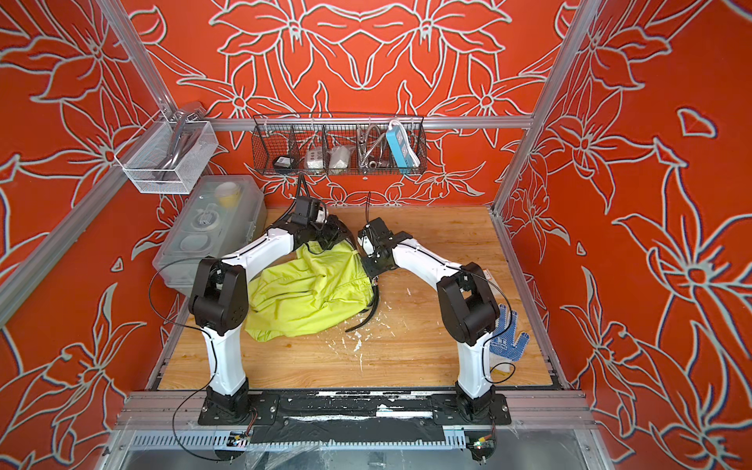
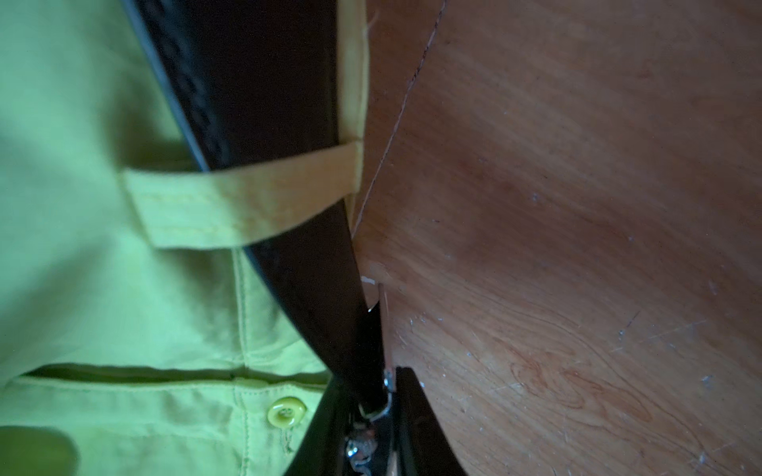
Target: Remove the belt from the trousers
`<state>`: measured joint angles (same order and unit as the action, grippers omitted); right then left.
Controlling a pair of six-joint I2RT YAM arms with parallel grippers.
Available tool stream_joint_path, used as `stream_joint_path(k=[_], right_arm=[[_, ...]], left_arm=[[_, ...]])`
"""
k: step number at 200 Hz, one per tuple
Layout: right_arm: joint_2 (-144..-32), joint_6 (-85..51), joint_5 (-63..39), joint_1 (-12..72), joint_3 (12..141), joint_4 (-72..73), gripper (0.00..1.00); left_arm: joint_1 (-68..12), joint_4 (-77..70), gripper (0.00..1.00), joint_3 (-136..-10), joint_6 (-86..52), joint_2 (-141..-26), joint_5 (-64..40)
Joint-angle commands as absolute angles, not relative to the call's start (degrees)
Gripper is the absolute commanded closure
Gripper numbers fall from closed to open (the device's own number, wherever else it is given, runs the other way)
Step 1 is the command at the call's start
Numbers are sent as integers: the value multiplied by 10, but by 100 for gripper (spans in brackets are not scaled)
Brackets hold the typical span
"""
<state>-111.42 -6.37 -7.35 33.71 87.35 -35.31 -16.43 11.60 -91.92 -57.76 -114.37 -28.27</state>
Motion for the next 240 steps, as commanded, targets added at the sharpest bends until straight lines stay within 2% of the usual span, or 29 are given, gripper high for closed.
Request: stream_joint_path(k=[1, 45, 63, 91, 125, 165, 207, 223, 240], right_arm=[[-1143, -72, -48, 332, 856, -427, 100], [-1147, -70, -48, 330, 853, -428, 100], [-1149, -70, -48, 330, 855, -430, 100], [-1150, -70, -49, 330, 854, -430, 100], [-1148, -69, -56, 330, 857, -431, 100], [-1134, -66, -73, 330, 857, -429, 100], [-1126, -61, -104, 330, 867, -428, 100], [-1124, -58, -111, 330, 874, -426, 76], [-1122, -55, -114, 330, 878, -422, 65]], left_arm=[[-140, 34, 100, -957, -612, -1080, -290], [-116, -81, 100, -939, -728, -1052, -296], [-110, -94, 100, -938, -736, -1038, -281], [-109, -56, 100, -947, -702, -1041, -280], [-123, -29, 100, -881, -676, -1060, -270], [-168, 99, 100, -865, -582, -1102, -205], [-193, 143, 100, -872, -566, -1139, -170], [-193, 146, 100, -868, -565, -1142, -170], [-193, 146, 100, -864, -564, -1141, -168]])
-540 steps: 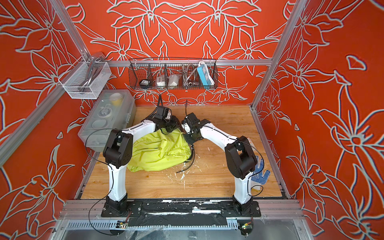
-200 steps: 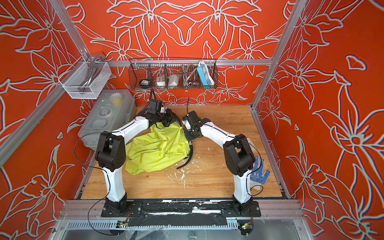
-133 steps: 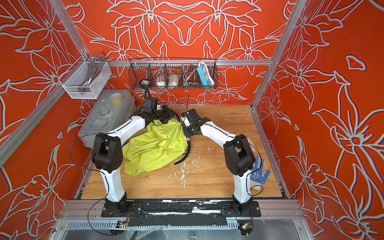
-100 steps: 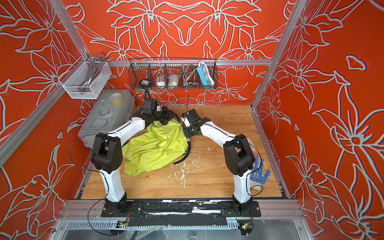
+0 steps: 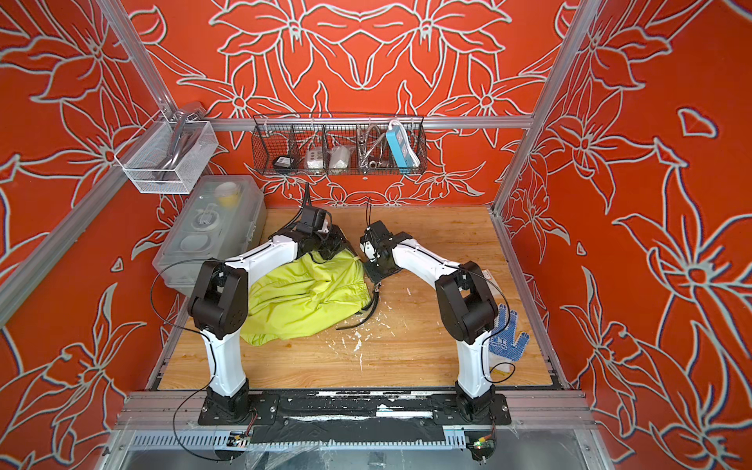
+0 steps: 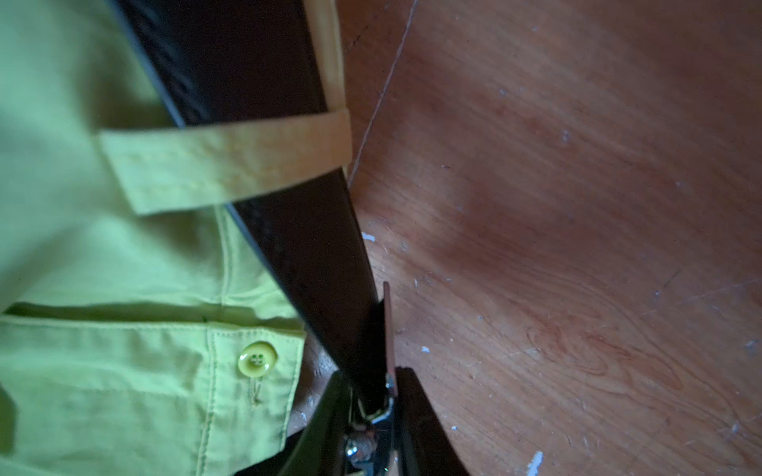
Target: Remove the belt from the trousers
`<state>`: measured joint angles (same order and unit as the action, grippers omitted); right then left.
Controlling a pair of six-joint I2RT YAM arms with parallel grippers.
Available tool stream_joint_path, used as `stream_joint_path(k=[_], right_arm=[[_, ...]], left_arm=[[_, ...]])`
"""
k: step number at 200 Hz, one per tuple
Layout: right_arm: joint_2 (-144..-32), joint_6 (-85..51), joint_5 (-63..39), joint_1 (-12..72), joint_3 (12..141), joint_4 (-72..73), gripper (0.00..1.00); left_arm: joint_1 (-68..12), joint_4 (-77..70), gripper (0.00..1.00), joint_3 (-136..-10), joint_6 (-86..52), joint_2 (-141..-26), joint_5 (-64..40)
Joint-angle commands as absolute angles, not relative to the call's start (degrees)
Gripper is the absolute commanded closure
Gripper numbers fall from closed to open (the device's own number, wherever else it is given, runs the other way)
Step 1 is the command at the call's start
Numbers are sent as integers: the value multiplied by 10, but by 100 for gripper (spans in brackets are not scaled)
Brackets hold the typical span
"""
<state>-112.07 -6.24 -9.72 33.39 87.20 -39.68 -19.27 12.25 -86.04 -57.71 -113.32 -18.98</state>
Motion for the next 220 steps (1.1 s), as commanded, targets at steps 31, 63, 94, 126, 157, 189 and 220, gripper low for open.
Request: stream_joint_path(k=[31, 63, 94, 126, 157, 189, 220], right_arm=[[-1121, -51, -129, 330, 882, -414, 58], [-1121, -51, -143, 330, 883, -407, 58], [-1129, -53, -127, 330, 901, -410, 59], [-1143, -62, -104, 329, 917, -417, 61], [-1153, -63, -107, 327, 930, -419, 67], [-1152, -62, -97, 326, 921, -423, 68], [-1149, -63, -90, 322, 911, -420, 68]], left_arm=[[-193, 140, 100, -861, -567, -1143, -175], [-193, 132, 100, -861, -569, -1143, -182], [-193, 129, 100, -855, -572, -1141, -187], [-193, 128, 100, -853, -570, -1136, -189], [-193, 127, 100, -851, -570, -1134, -192], [-193, 124, 100, -850, -570, -1133, -192], [-193, 122, 100, -850, -572, -1134, -195]])
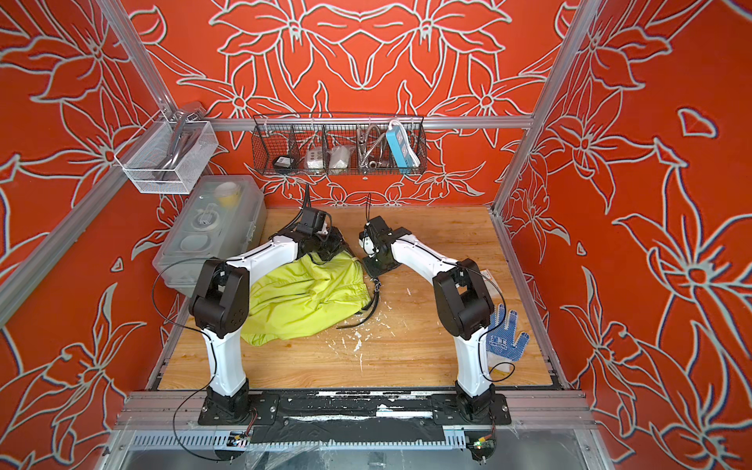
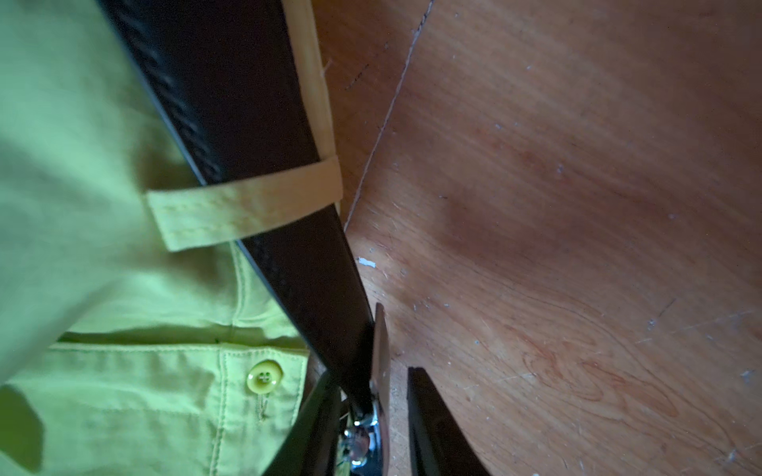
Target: Remove the belt from the trousers
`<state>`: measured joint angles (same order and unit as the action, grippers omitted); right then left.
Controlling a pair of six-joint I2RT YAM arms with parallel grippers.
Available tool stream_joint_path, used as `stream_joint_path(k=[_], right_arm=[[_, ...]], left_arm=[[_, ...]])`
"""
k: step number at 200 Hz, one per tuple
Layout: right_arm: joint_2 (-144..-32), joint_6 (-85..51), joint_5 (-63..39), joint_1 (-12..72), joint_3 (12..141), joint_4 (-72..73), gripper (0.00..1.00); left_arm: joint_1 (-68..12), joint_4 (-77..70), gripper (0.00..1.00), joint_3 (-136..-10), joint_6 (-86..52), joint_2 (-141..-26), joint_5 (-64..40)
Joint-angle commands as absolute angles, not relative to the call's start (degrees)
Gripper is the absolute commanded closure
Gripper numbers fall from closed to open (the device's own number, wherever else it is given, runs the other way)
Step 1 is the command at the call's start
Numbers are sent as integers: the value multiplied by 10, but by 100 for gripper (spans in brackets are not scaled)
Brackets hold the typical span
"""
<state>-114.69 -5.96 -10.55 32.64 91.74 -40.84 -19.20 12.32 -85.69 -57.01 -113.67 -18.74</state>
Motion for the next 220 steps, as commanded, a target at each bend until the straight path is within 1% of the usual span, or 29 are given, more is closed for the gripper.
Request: stream_joint_path(k=[1, 21, 65, 85, 104, 138, 187, 220], right_arm=[[-1149, -63, -90, 321, 911, -420, 68], [-1151, -65, -94, 318, 911, -418, 76], [-1157, -67, -101, 315, 904, -416, 76], [-1158, -68, -103, 314, 899, -413, 87], [-1158, -68, -107, 313, 895, -410, 100], [-1158, -69, -106, 311, 889, -410, 100], [-1161, -74, -96, 304, 881, -420, 100], [-1160, -73, -89, 302, 872, -423, 100]], left_arm=[[-193, 121, 100, -850, -572, -1135, -196], [-193, 121, 100, -851, -572, -1134, -196], [-193, 120, 100, -851, -572, -1132, -197], [-193, 120, 100, -851, -573, -1133, -197], [-193, 119, 100, -851, -574, -1131, -197], [-192, 127, 100, -873, -574, -1124, -202], [-181, 177, 100, -1009, -571, -1117, -254], [-168, 160, 100, -1062, -605, -1103, -275]])
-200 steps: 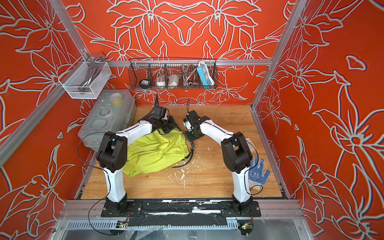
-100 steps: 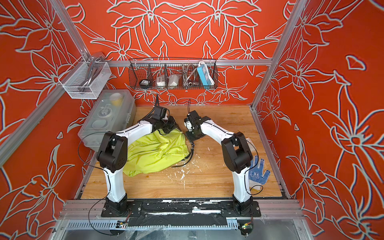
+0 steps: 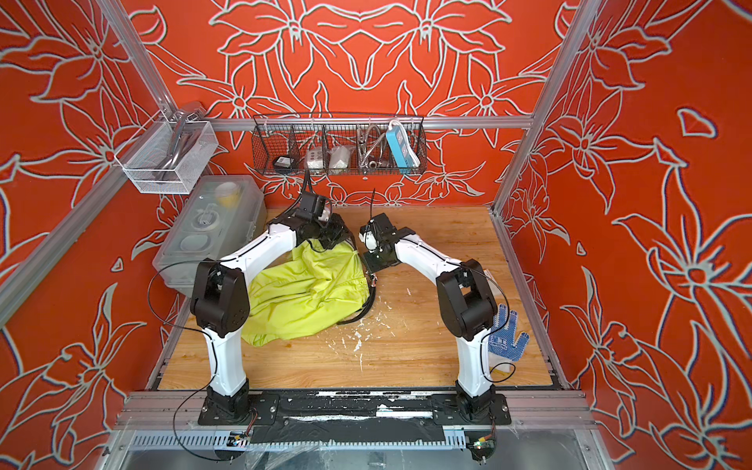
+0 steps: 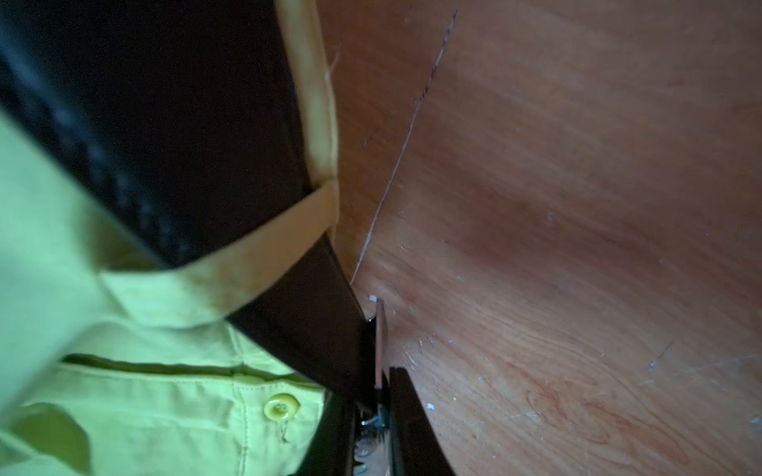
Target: Remove the belt from the trousers
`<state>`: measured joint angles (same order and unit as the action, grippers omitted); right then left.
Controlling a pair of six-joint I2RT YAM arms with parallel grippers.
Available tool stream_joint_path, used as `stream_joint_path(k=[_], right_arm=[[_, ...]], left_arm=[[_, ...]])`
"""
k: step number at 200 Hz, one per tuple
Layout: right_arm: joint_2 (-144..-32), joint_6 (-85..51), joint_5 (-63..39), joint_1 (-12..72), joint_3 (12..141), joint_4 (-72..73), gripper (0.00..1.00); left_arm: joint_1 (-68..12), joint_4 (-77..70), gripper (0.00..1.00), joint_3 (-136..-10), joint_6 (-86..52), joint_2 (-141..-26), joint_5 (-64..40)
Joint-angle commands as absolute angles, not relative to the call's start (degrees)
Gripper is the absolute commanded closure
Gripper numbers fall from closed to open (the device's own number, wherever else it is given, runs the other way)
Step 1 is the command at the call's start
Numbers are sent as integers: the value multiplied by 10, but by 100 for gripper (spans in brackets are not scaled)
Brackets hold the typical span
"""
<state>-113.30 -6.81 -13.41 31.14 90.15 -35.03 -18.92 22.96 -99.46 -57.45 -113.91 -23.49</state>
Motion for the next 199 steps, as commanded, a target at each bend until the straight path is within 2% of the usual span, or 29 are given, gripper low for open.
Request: stream_joint_path(k=[1, 113, 183, 199], right_arm=[[-1160, -73, -88, 302, 872, -424, 100], [-1175, -72, -71, 298, 857, -428, 100], [-1170, -76, -68, 282, 838, -429, 100], [-1166, -76, -69, 280, 833, -427, 100]], left_arm=[[-168, 160, 100, -1063, -606, -1102, -275], [-109, 23, 100, -1080, -812, -1027, -261], [-55, -64, 100, -1029, -854, -971, -208], [-44, -48, 100, -1028, -846, -966, -211]])
